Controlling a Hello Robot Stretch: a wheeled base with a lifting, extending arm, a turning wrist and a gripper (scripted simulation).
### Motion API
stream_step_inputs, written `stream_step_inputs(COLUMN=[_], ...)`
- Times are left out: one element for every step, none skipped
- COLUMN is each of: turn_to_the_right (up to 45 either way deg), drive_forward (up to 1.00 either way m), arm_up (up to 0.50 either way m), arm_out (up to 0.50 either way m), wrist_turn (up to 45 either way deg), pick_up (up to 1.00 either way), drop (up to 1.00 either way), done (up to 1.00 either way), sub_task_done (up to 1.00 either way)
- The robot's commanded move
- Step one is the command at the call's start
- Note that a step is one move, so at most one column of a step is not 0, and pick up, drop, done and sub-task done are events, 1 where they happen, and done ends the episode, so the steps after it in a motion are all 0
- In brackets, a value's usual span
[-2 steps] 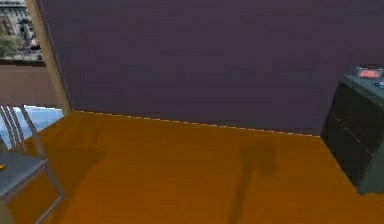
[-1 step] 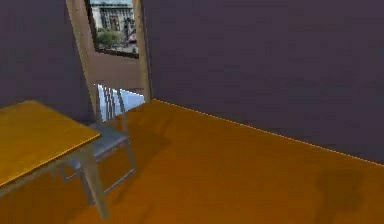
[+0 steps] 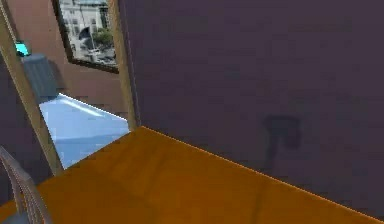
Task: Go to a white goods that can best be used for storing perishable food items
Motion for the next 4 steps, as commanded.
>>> stream_step_inputs(turn_to_the_right=[0.0, -45.0, -9.0, 0.0], drive_forward=[0.85, 0.0, 0.0, 0.15], arm_up=[0.0, 0.0, 0.0, 0.0], arm_out=[0.0, 0.0, 0.0, 0.0], wrist_turn=[0.0, 0.0, 0.0, 0.0], pick_up=[0.0, 0.0, 0.0, 0.0], drop=[0.0, 0.0, 0.0, 0.0], done=[0.0, 0.0, 0.0, 0.0], sub_task_done=[0.0, 0.0, 0.0, 0.0])
